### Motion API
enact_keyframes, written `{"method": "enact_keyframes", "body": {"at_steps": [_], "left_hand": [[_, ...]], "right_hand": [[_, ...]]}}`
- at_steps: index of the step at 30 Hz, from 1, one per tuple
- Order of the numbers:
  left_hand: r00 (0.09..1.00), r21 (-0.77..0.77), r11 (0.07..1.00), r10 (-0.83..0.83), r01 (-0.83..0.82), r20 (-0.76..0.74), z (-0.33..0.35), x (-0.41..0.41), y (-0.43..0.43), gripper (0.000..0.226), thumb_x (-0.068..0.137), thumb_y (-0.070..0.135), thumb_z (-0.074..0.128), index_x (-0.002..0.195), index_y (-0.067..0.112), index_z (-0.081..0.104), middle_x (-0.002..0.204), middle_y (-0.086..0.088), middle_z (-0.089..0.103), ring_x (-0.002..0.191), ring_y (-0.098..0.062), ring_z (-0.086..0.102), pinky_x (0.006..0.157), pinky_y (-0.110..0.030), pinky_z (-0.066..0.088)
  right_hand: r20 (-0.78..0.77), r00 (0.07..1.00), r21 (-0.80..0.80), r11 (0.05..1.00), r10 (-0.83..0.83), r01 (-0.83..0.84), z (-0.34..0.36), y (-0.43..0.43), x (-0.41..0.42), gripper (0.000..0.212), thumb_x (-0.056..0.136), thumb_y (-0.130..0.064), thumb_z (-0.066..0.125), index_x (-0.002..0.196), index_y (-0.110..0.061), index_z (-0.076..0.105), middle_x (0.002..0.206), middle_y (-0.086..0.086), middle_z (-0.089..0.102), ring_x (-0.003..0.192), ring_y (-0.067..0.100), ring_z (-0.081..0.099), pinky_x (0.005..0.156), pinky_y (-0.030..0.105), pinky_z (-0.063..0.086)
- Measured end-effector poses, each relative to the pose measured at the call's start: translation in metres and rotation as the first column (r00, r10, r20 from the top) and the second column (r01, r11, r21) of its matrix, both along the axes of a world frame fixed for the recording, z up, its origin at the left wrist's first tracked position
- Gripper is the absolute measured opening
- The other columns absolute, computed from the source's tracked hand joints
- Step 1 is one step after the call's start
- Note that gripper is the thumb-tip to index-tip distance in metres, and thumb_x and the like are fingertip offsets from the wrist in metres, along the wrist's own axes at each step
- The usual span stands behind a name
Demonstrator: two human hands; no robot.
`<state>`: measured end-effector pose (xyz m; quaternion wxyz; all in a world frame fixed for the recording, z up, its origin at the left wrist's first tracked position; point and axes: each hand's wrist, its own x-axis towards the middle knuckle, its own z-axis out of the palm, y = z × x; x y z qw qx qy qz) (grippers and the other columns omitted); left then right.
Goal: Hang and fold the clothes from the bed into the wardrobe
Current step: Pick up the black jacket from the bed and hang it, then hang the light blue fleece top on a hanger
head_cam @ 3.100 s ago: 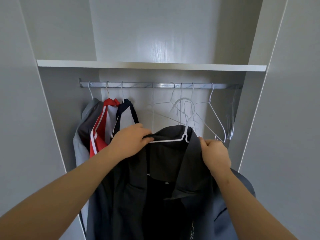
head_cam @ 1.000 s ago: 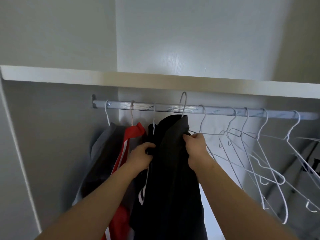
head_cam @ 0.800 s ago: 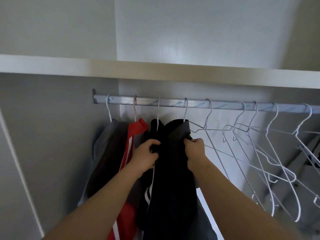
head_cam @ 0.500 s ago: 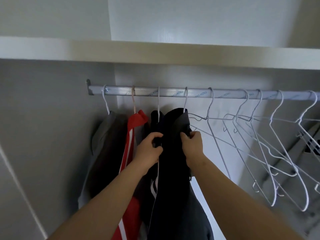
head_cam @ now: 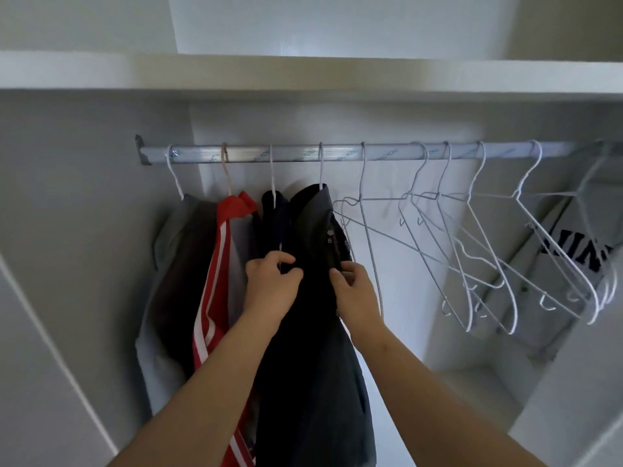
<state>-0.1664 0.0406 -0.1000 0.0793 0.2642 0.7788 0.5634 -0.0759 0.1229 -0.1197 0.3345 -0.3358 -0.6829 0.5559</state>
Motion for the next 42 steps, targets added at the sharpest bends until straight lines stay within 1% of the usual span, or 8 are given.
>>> {"method": "enact_keyframes", "body": {"at_steps": [4,7,12,21,26,32,37,42], "left_hand": [[0.997,0.069,0.995,-0.076,0.076,-0.011,0.004,0.056,-0.012,0.012,0.087,0.021,0.059,0.09,0.032,0.056,0.117,0.002,0.05,0.085,-0.002,0.052,0.071,-0.022,0.044],[0.983,0.103,0.984,-0.157,0.147,0.099,0.0,0.113,-0.022,0.015,0.09,0.018,0.056,0.09,0.033,0.057,0.105,0.008,0.056,0.1,-0.013,0.055,0.088,-0.032,0.047],[0.929,0.085,0.959,-0.282,0.269,0.24,-0.024,0.222,-0.029,0.013,0.093,0.019,0.053,0.091,0.03,0.057,0.098,0.009,0.058,0.084,-0.005,0.056,0.065,-0.02,0.044],[0.74,-0.125,0.8,-0.467,0.587,0.484,-0.1,0.403,-0.039,0.018,0.091,0.02,0.055,0.078,0.03,0.05,0.079,0.009,0.055,0.073,-0.006,0.056,0.065,-0.023,0.046],[0.526,-0.165,0.532,-0.652,0.831,0.546,-0.135,0.487,-0.039,0.008,0.09,0.02,0.055,0.088,0.028,0.057,0.089,0.008,0.061,0.079,-0.007,0.061,0.063,-0.022,0.047],[0.305,-0.262,0.178,-0.74,0.949,0.6,-0.171,0.567,-0.042,0.008,0.089,0.019,0.054,0.088,0.025,0.058,0.093,0.002,0.063,0.077,-0.01,0.062,0.064,-0.024,0.047],[0.101,-0.337,-0.16,-0.761,0.928,0.641,-0.197,0.637,-0.066,0.011,0.088,0.015,0.053,0.083,0.023,0.059,0.084,0.002,0.059,0.067,-0.01,0.057,0.061,-0.023,0.044],[-0.072,-0.384,-0.425,-0.741,0.82,0.667,-0.215,0.7,-0.11,0.009,0.09,0.015,0.051,0.087,0.02,0.058,0.076,0.004,0.055,0.063,-0.009,0.053,0.055,-0.02,0.039]], "right_hand": [[-0.086,0.996,-0.127,0.992,-0.022,0.011,-0.002,-0.016,0.059,0.016,0.093,-0.03,0.05,0.106,-0.022,0.056,0.096,-0.005,0.06,0.086,0.007,0.057,0.066,0.019,0.044],[-0.085,0.992,-0.222,0.972,-0.093,0.072,-0.007,-0.026,0.119,0.005,0.094,-0.031,0.049,0.089,-0.031,0.049,0.093,-0.009,0.056,0.081,0.007,0.056,0.06,0.016,0.041],[-0.026,0.974,-0.355,0.913,-0.224,0.2,-0.036,-0.048,0.232,0.011,0.095,-0.03,0.049,0.103,-0.023,0.049,0.099,-0.005,0.057,0.084,0.01,0.057,0.077,0.026,0.045],[0.149,0.847,-0.564,0.659,-0.511,0.497,-0.122,-0.107,0.421,0.009,0.094,-0.026,0.051,0.095,-0.017,0.052,0.093,0.003,0.059,0.073,0.014,0.054,0.06,0.023,0.043],[0.236,0.651,-0.652,0.379,-0.721,0.657,-0.16,-0.145,0.51,0.01,0.094,-0.022,0.049,0.084,-0.018,0.05,0.085,0.0,0.057,0.067,0.014,0.052,0.061,0.026,0.04],[0.309,0.348,-0.71,0.028,-0.885,0.703,-0.189,-0.203,0.577,0.01,0.093,-0.021,0.049,0.085,-0.016,0.051,0.083,0.0,0.055,0.065,0.014,0.051,0.059,0.025,0.039],[0.357,0.018,-0.735,-0.268,-0.934,0.623,-0.211,-0.268,0.627,0.009,0.092,-0.021,0.05,0.086,-0.016,0.054,0.082,0.001,0.058,0.063,0.015,0.052,0.058,0.025,0.039],[0.382,-0.227,-0.751,-0.444,-0.896,0.49,-0.225,-0.335,0.658,0.009,0.091,-0.021,0.051,0.084,-0.016,0.053,0.081,0.002,0.06,0.063,0.016,0.053,0.057,0.023,0.04]]}}
